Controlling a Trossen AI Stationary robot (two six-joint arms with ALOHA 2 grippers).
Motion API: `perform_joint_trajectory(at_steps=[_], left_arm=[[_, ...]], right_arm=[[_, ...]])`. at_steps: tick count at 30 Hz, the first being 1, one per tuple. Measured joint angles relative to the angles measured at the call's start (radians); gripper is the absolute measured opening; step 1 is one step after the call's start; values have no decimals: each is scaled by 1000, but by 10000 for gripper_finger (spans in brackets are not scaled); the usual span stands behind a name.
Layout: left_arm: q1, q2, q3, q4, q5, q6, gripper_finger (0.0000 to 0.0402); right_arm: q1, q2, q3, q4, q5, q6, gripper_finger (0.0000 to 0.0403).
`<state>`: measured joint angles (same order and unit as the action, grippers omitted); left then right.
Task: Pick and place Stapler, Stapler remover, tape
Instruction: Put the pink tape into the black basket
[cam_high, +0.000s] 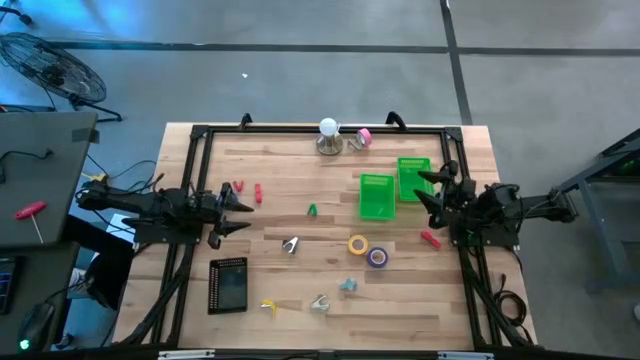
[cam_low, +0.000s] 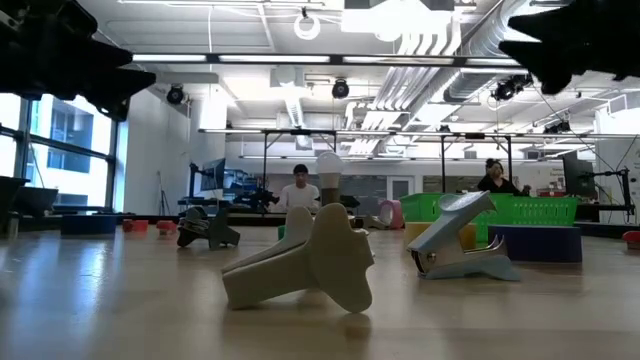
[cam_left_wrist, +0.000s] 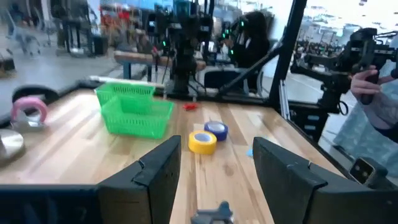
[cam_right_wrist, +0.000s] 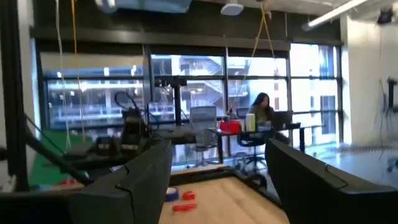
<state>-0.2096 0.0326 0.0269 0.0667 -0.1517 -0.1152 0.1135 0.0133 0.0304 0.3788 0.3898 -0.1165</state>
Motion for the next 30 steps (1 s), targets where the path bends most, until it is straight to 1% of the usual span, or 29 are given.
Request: perform_joint_trajectory(at_steps=[4, 7, 10, 13, 19, 21, 23, 26, 30], left_arm=[[0, 0, 0, 75, -17, 72, 195], [0, 0, 0, 106, -20, 108, 195], [0, 0, 0, 104, -20, 110, 195], [0, 0, 0, 89, -21, 111, 195], [0, 2, 0, 31, -9, 90, 195], [0, 2, 0, 18, -7, 84, 195], [0, 2, 0, 14, -6, 75, 195], [0, 2, 0, 12, -5, 65, 195], [0, 2, 0, -2, 2, 57, 195]], right_arm=[[0, 20, 68, 7, -19, -20, 250], [0, 72, 143, -7, -38, -65, 250], [0, 168, 253, -56, -15, -92, 250], [0, 310, 392, -178, 54, -102, 250], [0, 622, 640, -399, 290, -165, 250], [0, 713, 702, -422, 406, -204, 250], [0, 790, 760, -426, 555, -224, 250], [-1, 876, 844, -420, 747, -235, 250], [0, 962, 955, -420, 915, -324, 250]])
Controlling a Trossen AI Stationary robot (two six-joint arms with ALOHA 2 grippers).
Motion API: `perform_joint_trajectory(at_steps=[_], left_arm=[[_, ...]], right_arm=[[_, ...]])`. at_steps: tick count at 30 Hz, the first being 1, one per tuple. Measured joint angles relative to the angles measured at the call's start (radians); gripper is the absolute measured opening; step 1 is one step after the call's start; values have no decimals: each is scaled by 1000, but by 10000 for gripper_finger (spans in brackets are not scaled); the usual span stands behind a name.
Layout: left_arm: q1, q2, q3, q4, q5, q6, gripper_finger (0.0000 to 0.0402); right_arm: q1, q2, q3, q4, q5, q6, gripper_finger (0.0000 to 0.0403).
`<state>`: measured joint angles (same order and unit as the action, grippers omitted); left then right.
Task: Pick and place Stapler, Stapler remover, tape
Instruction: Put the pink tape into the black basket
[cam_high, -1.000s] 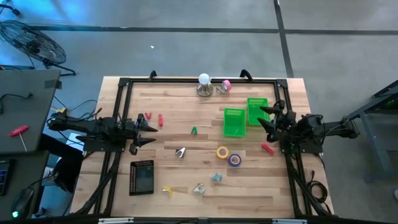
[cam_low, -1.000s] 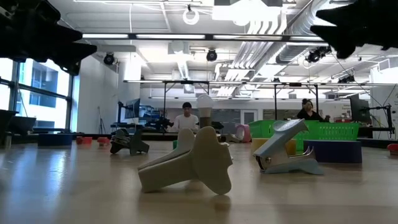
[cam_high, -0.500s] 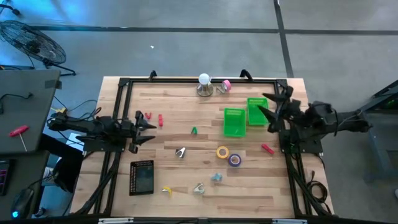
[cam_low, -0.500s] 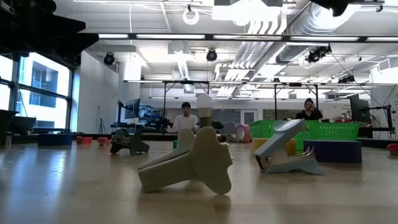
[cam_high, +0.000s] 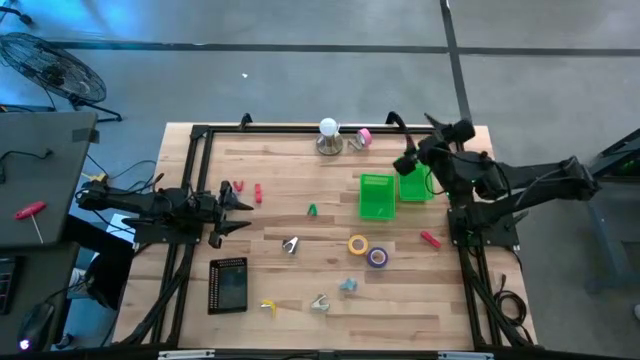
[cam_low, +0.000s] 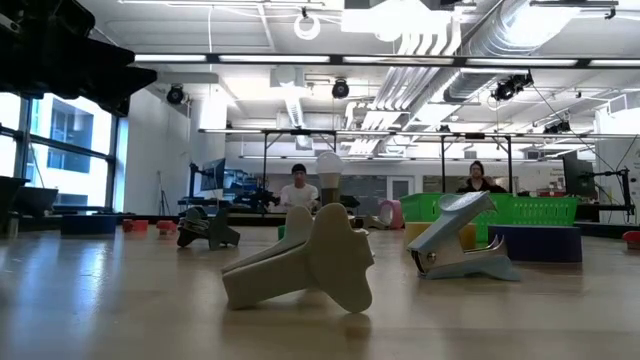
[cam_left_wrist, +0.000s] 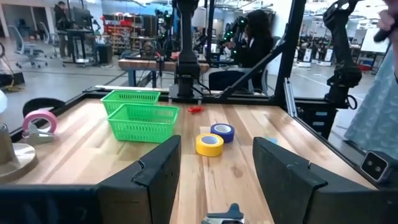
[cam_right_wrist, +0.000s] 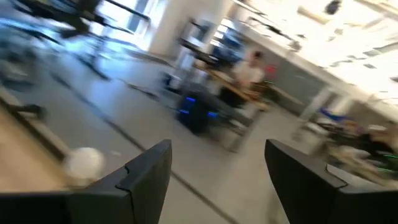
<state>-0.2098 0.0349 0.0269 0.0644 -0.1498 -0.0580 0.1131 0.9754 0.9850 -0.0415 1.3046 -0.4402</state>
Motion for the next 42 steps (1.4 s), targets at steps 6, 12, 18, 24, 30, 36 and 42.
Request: perform_joint_trajectory(at_steps=[6, 12, 18, 24, 30, 36, 42], left_arm=[[0, 0, 0, -16, 2, -25, 195], [0, 0, 0, -15, 1, -26, 195], [0, 0, 0, -16, 1, -26, 195], [0, 0, 0, -15, 0, -26, 195], [0, 0, 0, -15, 0, -30, 195], [0, 0, 0, -18, 0, -32, 195], [0, 0, 0, -42, -3, -31, 195]], right_arm=[[6, 87, 154, 1, 53, -77, 250], [1, 146, 311, 1, -13, -92, 247], [-72, 196, 414, -37, -55, -92, 244], [-224, 241, 511, -234, -280, 76, 243], [-473, 318, 574, -515, -778, 505, 243], [-674, 460, 570, -687, -1014, 681, 243], [-790, 635, 570, -737, -1237, 732, 243]])
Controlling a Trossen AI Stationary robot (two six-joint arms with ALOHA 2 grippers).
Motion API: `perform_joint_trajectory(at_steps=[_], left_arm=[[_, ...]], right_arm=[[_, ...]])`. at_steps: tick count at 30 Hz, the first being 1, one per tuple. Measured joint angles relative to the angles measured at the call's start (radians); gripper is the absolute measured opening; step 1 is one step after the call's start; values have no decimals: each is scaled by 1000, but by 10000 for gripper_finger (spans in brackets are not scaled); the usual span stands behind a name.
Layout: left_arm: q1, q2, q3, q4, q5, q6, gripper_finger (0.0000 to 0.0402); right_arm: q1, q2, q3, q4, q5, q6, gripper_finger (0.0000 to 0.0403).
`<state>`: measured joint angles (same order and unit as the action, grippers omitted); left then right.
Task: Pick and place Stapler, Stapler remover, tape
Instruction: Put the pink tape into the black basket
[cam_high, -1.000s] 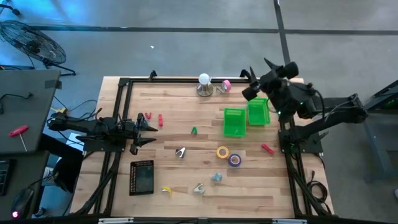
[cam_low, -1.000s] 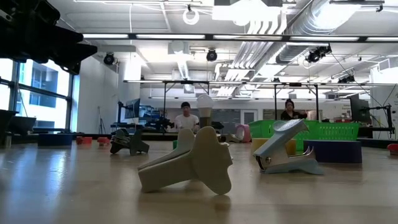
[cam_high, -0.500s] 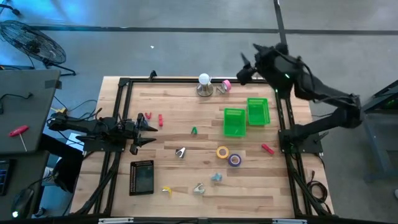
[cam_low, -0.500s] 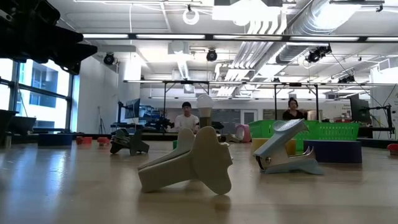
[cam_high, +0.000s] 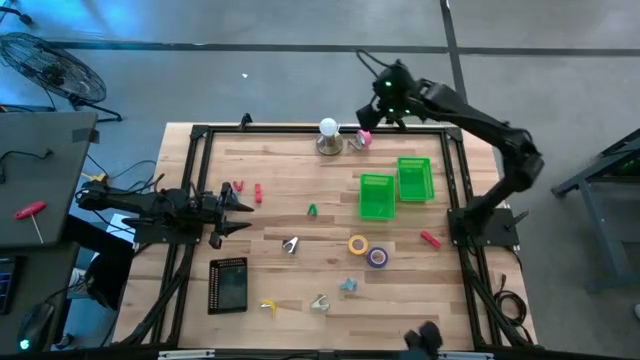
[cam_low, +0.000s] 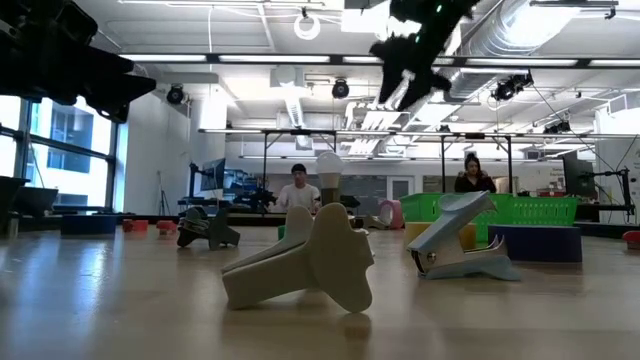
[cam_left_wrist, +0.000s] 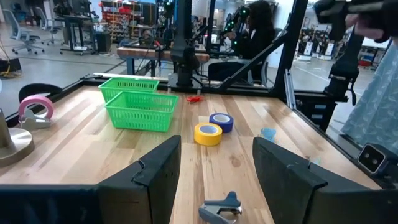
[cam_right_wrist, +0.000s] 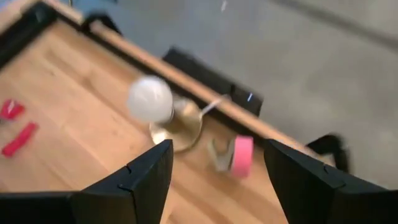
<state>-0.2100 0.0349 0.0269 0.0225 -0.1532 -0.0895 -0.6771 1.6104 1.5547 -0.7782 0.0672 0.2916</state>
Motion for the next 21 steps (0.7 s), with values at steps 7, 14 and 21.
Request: perform_joint_trajectory(at_steps=[7, 14, 21], left_arm=[[0, 0, 0, -3, 1, 2, 195], [0, 0, 0, -9, -9, 2, 195], [0, 0, 0, -14, -11, 6, 195]], right_arm=[[-38, 168, 0, 2, 8, -7, 243], [-43, 273, 0, 4, 41, -27, 243], [-45, 331, 0, 0, 60, -32, 243]])
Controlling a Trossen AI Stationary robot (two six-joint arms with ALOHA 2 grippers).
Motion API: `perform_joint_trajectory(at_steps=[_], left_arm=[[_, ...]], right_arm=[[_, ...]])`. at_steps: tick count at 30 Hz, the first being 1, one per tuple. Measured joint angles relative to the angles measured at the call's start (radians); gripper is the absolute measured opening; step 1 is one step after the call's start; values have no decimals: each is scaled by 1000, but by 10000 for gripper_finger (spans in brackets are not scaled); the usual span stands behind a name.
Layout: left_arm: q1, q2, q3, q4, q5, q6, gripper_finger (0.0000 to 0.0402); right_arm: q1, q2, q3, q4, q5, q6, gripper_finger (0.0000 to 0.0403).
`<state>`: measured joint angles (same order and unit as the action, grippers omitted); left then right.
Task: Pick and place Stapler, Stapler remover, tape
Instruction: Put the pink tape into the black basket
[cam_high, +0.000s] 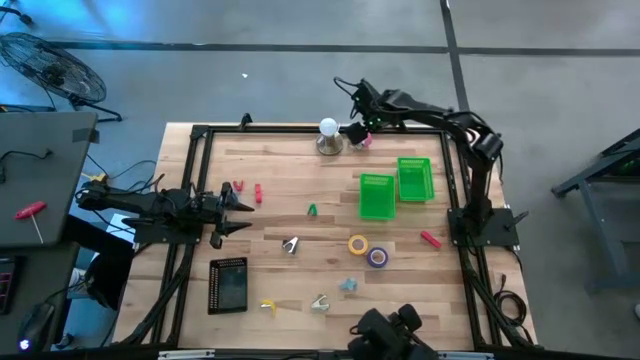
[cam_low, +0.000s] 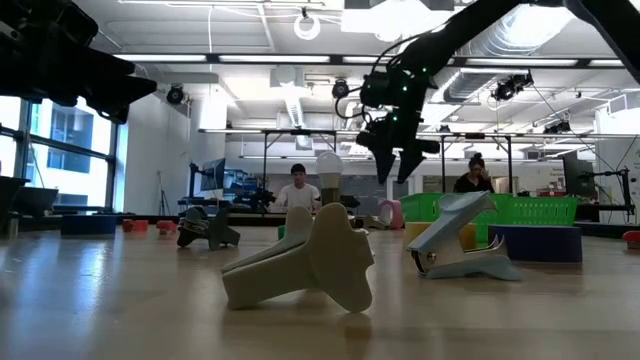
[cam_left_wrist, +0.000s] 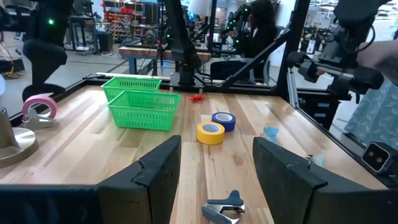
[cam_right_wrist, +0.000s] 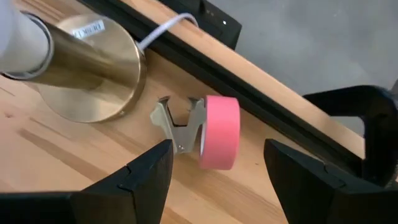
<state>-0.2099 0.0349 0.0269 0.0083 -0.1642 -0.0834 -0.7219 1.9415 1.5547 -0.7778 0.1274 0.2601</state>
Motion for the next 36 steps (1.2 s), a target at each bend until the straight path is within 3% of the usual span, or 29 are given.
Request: perform_joint_trajectory(at_steps=[11, 23, 36], left_arm=[[0, 0, 0, -3, -3, 0, 195], [0, 0, 0, -5, -3, -4, 195], [0, 0, 0, -4, -4, -4, 195]], right_arm=[[-5, 10, -2, -27, 37, 12, 243], [-12, 11, -147, 143, -7, 9, 243], [-19, 11, -151, 188, 29, -13, 243]])
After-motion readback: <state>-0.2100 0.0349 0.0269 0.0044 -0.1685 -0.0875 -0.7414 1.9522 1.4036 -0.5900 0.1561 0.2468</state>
